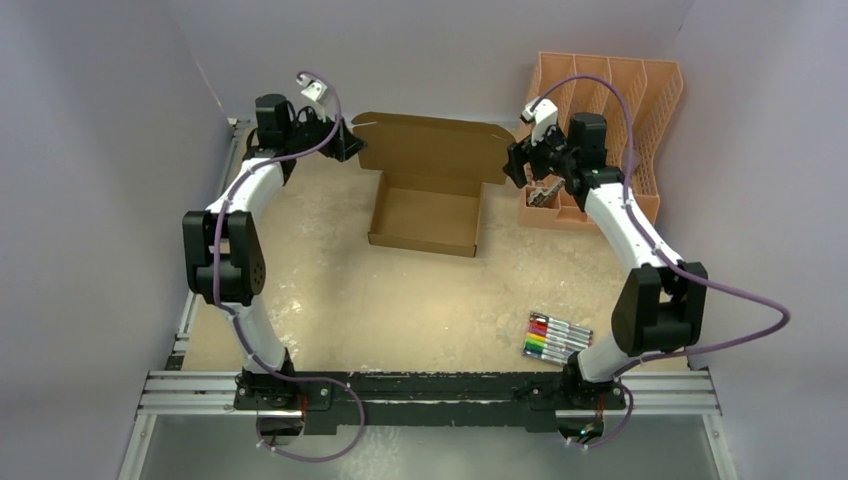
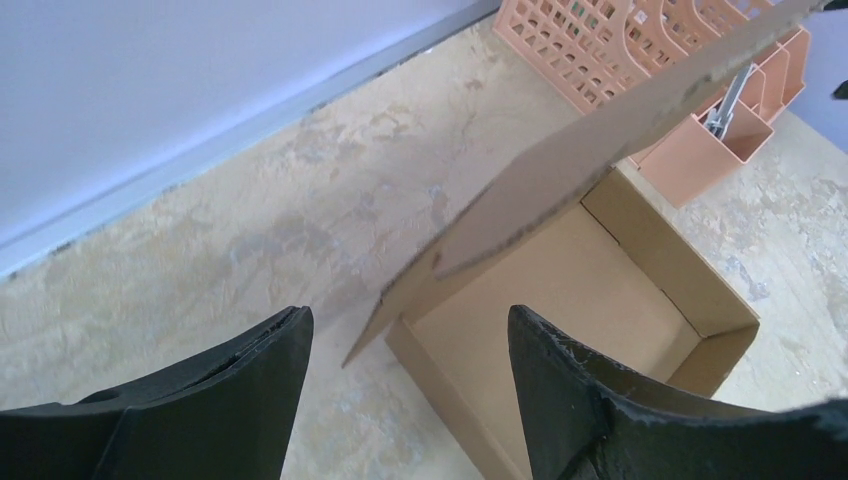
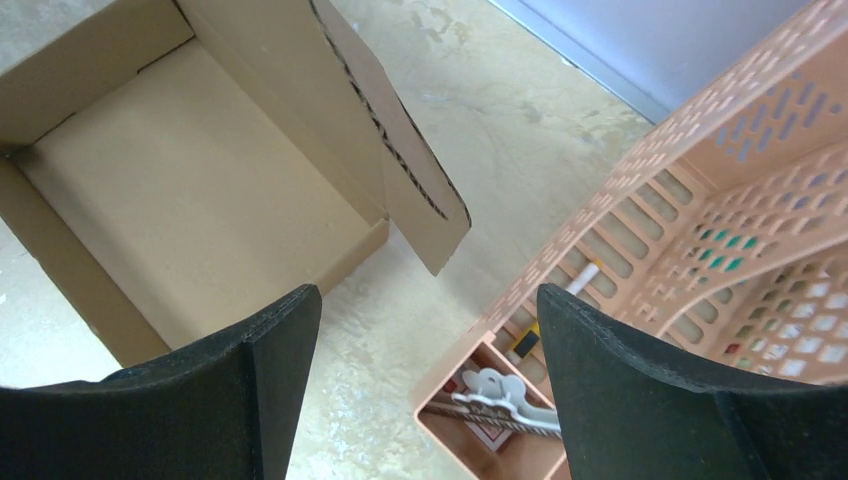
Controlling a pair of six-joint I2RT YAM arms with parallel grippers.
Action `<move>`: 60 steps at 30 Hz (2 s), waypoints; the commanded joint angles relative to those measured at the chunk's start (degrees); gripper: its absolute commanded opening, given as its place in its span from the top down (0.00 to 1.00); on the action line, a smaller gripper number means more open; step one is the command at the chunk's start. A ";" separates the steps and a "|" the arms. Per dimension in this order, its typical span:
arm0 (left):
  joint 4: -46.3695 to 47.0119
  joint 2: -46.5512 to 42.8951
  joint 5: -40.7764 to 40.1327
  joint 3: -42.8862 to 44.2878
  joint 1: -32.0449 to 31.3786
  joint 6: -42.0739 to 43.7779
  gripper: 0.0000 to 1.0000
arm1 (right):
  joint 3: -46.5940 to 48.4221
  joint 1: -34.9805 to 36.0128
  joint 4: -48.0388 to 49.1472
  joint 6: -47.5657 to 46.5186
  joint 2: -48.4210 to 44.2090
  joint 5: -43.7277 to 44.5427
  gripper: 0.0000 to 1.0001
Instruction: Fold the paper box
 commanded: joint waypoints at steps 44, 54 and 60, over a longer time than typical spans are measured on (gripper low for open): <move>11.84 -14.76 -34.40 -16.68 -12.67 -22.92 0.86 | 0.17 14.90 15.01 25.65 4.17 37.51 1.00; 14.64 -16.06 -42.45 -19.69 -16.04 -37.02 0.84 | 6.68 20.04 9.88 34.77 7.18 44.26 1.00; 12.75 -16.48 -52.81 -20.12 -21.61 -38.17 0.81 | 1.11 24.21 15.19 33.05 6.40 48.76 1.00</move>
